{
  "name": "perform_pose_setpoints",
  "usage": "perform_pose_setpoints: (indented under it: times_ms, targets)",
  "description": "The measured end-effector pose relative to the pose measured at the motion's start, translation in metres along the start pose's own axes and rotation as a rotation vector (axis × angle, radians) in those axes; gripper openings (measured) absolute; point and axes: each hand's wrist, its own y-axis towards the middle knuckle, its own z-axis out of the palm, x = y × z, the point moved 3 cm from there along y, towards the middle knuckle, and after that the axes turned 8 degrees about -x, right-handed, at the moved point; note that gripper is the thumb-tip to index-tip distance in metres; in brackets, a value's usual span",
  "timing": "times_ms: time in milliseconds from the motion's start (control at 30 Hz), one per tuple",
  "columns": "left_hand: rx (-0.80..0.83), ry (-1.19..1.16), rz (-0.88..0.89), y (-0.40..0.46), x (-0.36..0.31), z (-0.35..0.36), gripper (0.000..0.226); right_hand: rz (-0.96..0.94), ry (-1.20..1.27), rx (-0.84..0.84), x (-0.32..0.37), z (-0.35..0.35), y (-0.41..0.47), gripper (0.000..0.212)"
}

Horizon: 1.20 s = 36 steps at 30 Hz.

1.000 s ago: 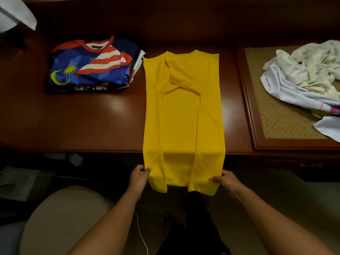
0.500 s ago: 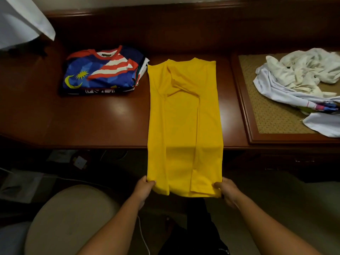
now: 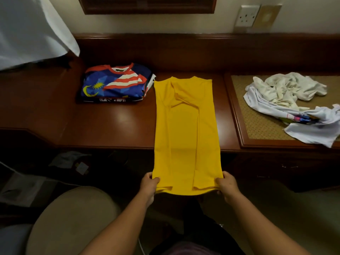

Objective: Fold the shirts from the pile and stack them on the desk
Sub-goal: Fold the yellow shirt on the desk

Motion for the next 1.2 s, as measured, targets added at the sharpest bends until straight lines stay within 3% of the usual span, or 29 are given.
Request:
perform_pose_setpoints:
  times_ms: [133,267,367,467,567,800,1100,1200]
  targets:
    - [-0.096,-0.036,0.088,-0.003,-0.02,-0.005,0.045,-0.09,-0.094,-0.114,0.021,-0.009,-0.009,0.042]
    - [-0.224,0.162,0.346,-0.015,-0.051,-0.003,0.053,-0.23,-0.134,-0.206,0.046,-0.015,-0.015,0.069]
    - [-0.258,0.214,0.504,-0.019,-0.073,0.004,0.045,-0.336,-0.135,-0.274,0.066,-0.015,-0.016,0.078]
    - [-0.182,0.159,0.529,-0.015,-0.089,0.011,0.022,-0.398,-0.116,-0.288,0.084,-0.016,-0.011,0.081]
    - [-0.08,0.055,0.463,-0.006,-0.107,0.019,0.017,-0.407,-0.047,-0.24,0.099,-0.018,0.002,0.074]
    - [0.177,-0.189,0.196,0.026,-0.153,0.04,0.04,-0.324,0.138,-0.126,0.13,-0.021,0.056,0.032]
    - [0.256,-0.034,0.196,0.072,-0.187,0.054,0.017,-0.217,0.165,0.042,0.178,-0.019,0.116,0.02]
    - [0.204,0.008,0.209,0.09,-0.201,0.056,0.016,-0.182,0.14,0.049,0.194,-0.014,0.14,0.02]
